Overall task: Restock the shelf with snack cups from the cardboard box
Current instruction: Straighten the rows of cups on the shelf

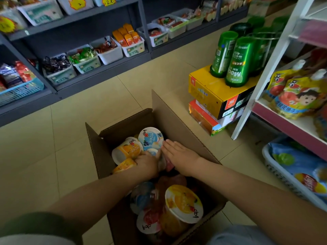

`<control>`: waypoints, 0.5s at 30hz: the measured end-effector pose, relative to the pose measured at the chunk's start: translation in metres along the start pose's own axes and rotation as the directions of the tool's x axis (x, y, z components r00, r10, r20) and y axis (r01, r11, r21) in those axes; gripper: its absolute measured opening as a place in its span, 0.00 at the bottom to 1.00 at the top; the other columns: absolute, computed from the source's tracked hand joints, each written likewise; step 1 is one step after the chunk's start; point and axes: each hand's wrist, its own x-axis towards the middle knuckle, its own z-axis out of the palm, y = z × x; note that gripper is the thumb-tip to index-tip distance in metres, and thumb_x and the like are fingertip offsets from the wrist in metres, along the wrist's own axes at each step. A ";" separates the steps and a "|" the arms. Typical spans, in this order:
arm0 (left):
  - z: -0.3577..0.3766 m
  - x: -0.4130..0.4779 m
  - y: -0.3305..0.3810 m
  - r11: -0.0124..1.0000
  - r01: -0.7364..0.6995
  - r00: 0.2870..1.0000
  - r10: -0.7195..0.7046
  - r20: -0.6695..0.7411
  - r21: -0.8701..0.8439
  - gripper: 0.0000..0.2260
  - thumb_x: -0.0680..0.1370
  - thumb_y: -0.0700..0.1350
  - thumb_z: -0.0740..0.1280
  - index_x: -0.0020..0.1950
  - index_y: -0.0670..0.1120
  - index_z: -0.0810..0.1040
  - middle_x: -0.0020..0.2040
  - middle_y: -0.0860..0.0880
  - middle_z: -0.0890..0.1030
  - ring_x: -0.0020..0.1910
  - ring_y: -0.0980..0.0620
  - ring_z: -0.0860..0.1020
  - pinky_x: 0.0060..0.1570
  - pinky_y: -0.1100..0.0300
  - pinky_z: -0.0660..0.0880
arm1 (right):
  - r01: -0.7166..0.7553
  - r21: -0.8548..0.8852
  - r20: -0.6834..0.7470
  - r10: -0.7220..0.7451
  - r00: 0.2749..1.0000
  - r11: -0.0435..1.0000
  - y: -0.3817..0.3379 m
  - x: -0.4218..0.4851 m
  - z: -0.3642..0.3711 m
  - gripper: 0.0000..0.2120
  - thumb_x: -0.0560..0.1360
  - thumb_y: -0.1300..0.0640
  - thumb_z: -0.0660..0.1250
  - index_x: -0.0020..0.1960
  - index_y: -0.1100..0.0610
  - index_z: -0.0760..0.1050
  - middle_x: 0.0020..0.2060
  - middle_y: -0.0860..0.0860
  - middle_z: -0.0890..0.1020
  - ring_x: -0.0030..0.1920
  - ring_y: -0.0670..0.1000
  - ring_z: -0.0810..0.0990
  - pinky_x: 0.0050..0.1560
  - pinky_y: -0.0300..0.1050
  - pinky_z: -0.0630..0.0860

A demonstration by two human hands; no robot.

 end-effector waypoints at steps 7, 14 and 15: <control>-0.025 -0.029 -0.022 0.940 -0.135 0.987 0.102 -0.121 -0.312 0.43 0.73 0.56 0.68 0.76 0.51 0.41 0.69 0.33 0.57 0.59 0.36 0.73 0.55 0.50 0.73 | -0.079 0.484 -0.046 0.115 0.992 0.872 0.004 0.005 -0.018 0.39 0.79 0.55 0.61 0.76 0.60 0.36 0.76 0.55 0.38 0.76 0.52 0.36 0.73 0.43 0.38; -0.052 -0.069 -0.059 0.734 -0.448 0.777 0.039 -0.628 -0.510 0.37 0.68 0.49 0.75 0.70 0.45 0.59 0.63 0.43 0.62 0.56 0.43 0.73 0.51 0.58 0.74 | 0.062 0.796 -0.164 0.116 0.980 0.602 0.006 0.011 -0.031 0.41 0.74 0.48 0.68 0.76 0.41 0.44 0.77 0.50 0.43 0.76 0.52 0.44 0.74 0.50 0.53; -0.056 -0.073 -0.064 0.705 -0.480 0.744 0.011 -0.668 -0.522 0.36 0.67 0.49 0.76 0.69 0.43 0.61 0.64 0.43 0.62 0.57 0.44 0.73 0.51 0.58 0.75 | 0.126 0.835 -0.230 0.132 0.964 0.535 0.004 0.011 -0.035 0.39 0.74 0.48 0.69 0.75 0.38 0.47 0.77 0.50 0.46 0.76 0.49 0.46 0.72 0.45 0.55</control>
